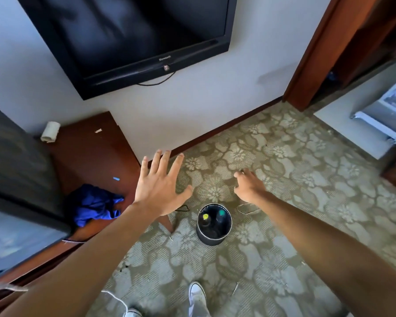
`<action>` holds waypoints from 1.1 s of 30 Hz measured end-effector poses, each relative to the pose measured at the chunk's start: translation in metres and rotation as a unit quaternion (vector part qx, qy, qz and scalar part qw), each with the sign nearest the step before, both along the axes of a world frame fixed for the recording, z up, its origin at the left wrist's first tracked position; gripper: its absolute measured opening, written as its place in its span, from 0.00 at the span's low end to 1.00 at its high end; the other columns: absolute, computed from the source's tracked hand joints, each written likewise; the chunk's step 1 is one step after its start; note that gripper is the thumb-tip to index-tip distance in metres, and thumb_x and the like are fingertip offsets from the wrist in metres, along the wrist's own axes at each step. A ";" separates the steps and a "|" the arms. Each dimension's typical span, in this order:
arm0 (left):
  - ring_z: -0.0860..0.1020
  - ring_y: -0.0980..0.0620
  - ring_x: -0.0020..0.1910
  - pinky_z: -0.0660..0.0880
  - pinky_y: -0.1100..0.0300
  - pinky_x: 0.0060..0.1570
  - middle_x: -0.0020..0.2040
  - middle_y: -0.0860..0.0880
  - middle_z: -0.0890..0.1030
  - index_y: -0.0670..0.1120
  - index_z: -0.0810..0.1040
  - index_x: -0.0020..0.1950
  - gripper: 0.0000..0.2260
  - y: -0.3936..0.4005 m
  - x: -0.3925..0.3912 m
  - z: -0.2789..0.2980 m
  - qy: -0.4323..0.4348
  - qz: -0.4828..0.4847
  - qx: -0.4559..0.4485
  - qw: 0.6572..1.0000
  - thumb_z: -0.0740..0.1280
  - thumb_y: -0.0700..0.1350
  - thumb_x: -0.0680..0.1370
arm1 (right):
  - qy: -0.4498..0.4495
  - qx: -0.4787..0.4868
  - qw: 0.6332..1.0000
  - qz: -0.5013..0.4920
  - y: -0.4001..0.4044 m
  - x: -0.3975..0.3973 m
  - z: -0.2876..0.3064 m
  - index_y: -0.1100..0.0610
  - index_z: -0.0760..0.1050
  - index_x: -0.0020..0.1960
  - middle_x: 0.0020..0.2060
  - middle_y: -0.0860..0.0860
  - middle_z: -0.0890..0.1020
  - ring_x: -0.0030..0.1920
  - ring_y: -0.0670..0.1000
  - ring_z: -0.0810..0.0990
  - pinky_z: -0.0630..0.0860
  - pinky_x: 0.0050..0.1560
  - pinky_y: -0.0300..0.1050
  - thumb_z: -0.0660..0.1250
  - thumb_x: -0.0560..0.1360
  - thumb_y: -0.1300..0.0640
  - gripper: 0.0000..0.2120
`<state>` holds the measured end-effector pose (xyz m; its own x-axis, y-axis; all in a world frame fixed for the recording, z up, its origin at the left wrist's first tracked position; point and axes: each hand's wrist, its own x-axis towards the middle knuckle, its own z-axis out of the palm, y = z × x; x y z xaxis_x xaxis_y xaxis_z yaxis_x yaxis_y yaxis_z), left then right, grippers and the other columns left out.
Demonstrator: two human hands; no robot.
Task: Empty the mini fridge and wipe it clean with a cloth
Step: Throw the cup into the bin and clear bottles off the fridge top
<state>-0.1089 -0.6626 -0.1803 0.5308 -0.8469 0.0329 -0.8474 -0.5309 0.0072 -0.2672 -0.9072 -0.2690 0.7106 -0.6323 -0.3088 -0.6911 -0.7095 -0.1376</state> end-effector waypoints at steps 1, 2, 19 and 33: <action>0.48 0.41 0.83 0.48 0.36 0.80 0.84 0.42 0.53 0.52 0.49 0.84 0.41 0.002 0.003 0.003 -0.001 0.004 -0.005 1.000 0.46 0.72 0.76 | -0.004 -0.006 1.000 0.002 -0.001 0.007 0.008 0.57 0.70 0.71 0.68 0.56 0.71 0.67 0.57 0.72 0.77 0.61 0.52 0.67 0.78 0.58 0.21; 0.48 0.41 0.83 0.47 0.36 0.80 0.84 0.42 0.53 0.52 0.49 0.84 0.40 0.004 0.006 0.006 -0.001 0.007 -0.009 1.000 0.46 0.71 0.76 | -0.010 -0.008 1.000 0.001 -0.001 0.015 0.016 0.56 0.71 0.70 0.68 0.55 0.71 0.66 0.57 0.73 0.77 0.60 0.52 0.67 0.78 0.58 0.22; 0.55 0.39 0.83 0.53 0.35 0.78 0.82 0.41 0.62 0.50 0.64 0.82 0.38 0.301 0.110 0.198 -0.224 0.278 -0.212 0.910 0.61 0.65 0.74 | -0.435 0.002 0.793 0.426 0.388 0.339 0.314 0.52 0.72 0.71 0.69 0.50 0.72 0.65 0.56 0.73 0.73 0.61 0.53 0.64 0.77 0.52 0.23; 0.52 0.39 0.83 0.49 0.37 0.80 0.83 0.43 0.58 0.53 0.56 0.84 0.38 0.549 0.153 0.232 -0.243 0.488 -0.156 0.824 0.54 0.69 0.76 | -0.420 -0.030 0.769 0.481 0.643 0.507 0.456 0.44 0.56 0.78 0.69 0.56 0.65 0.69 0.63 0.66 0.70 0.62 0.57 0.68 0.72 0.39 0.38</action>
<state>0.0437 -0.1140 0.0517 0.8137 0.0650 0.5776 0.0388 -0.9976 0.0576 0.2396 -0.2645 0.1871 0.7912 0.3145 0.5245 0.4717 -0.8597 -0.1961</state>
